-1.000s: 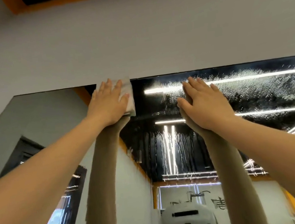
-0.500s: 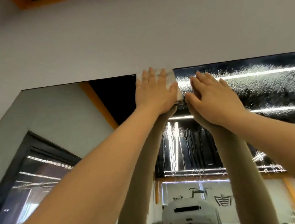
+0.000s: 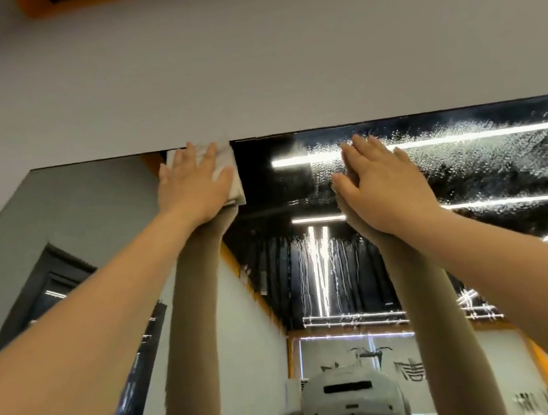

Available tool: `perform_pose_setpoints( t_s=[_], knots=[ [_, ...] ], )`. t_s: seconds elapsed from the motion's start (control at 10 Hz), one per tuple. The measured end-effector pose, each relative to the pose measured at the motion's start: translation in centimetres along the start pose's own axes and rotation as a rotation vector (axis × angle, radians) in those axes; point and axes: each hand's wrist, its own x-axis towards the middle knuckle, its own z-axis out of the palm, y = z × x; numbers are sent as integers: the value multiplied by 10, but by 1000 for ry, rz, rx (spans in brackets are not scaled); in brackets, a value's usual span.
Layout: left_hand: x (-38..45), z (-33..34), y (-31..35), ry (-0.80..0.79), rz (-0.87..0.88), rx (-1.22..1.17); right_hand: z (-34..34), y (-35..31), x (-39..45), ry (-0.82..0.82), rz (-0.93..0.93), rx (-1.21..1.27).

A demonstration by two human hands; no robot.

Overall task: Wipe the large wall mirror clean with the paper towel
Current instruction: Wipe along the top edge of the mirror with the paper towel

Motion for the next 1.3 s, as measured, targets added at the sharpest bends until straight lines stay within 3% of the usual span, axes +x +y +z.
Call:
perform_pose_setpoints(
  t_s=[0.2,0.4,1.1,1.3],
  knots=[
    [2,2,43,-1,-28,-18,2,1,1,11,1,1],
    [-9,8,118,41,131,-55,2,0,1,31,-6,5],
    [-13,14,116,83,161,-86,0,-1,-2,55,-3,11],
    [-17,11,117,45,160,-65,-17,6,-8,68,16,151]
  ],
)
